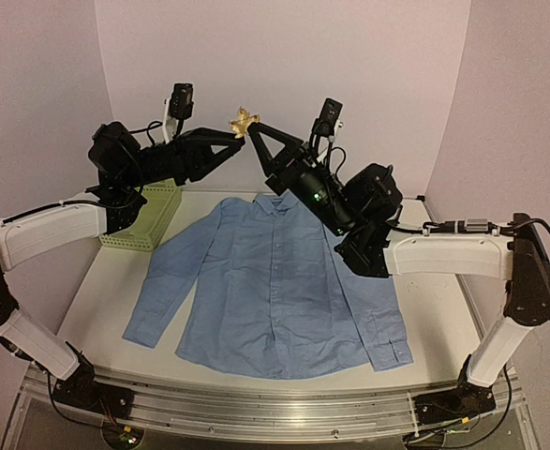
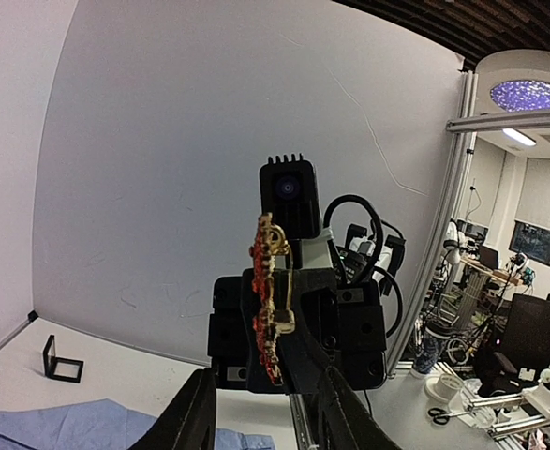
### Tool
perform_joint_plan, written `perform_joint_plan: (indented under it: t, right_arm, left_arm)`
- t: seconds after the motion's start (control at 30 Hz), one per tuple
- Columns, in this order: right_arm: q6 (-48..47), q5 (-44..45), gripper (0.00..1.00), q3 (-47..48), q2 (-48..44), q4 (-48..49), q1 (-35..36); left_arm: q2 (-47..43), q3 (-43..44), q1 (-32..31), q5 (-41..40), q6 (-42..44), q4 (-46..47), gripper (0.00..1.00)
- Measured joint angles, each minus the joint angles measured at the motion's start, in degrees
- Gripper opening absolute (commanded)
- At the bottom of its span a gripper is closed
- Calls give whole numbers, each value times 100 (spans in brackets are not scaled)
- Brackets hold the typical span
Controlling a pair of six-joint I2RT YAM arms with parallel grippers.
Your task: Pin the brooch onto the clothing
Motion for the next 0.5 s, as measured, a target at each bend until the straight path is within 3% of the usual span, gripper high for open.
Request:
perform_joint_plan:
  t: [0.33,0.5]
  right_arm:
    - [-2,4,0,-9,1,2,0]
    - [-7,19,0,-56,2,-15,0]
  left_arm:
    - [2,45,-6,16,-3,7,38]
    - [2,59,-20,34,-6,42,28]
